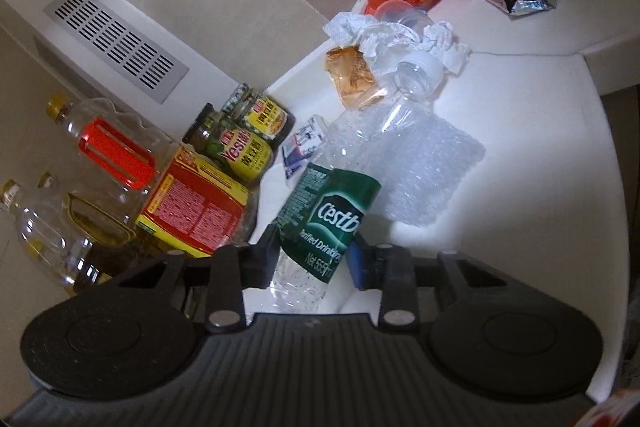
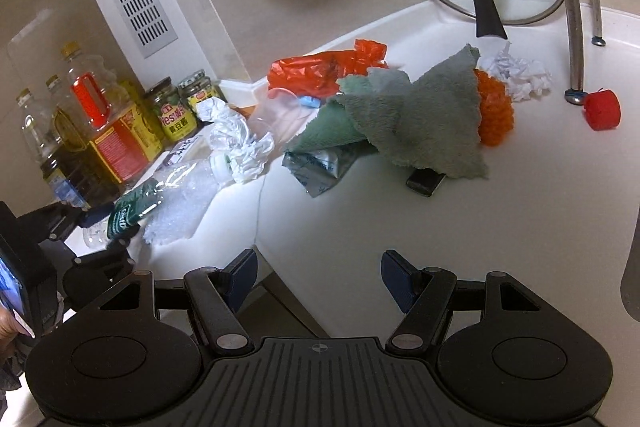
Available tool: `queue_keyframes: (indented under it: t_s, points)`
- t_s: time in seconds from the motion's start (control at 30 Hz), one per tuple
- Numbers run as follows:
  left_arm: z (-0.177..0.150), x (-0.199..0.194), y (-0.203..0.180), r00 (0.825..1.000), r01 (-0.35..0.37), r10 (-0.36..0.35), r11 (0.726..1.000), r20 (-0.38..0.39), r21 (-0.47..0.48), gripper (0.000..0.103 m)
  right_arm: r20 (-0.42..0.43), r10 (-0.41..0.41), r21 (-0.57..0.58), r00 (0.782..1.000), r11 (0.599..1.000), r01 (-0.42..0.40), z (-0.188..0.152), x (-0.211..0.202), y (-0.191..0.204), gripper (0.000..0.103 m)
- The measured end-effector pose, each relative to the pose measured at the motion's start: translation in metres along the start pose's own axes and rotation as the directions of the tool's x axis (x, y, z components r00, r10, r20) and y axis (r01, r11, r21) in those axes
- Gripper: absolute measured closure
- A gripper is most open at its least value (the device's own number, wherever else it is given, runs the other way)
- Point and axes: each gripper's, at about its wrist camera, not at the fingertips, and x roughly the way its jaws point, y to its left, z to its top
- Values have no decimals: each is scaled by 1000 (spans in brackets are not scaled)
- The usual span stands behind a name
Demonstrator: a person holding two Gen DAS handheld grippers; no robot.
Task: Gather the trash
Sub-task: 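Grasp the green-label water bottle with the left tool while the right tool grasps the red cap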
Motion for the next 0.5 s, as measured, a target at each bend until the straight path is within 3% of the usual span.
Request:
queue_keyframes:
  t_s: [0.27, 0.5]
  points:
    - [-2, -14, 17, 998, -6, 8, 1000, 65, -21, 78, 13, -14, -3, 1000, 1000, 15, 4, -1, 0, 34]
    - [-4, -36, 57, 997, 37, -24, 981, 70, -188, 80, 70, -70, -69, 995, 995, 75, 16, -3, -3, 34]
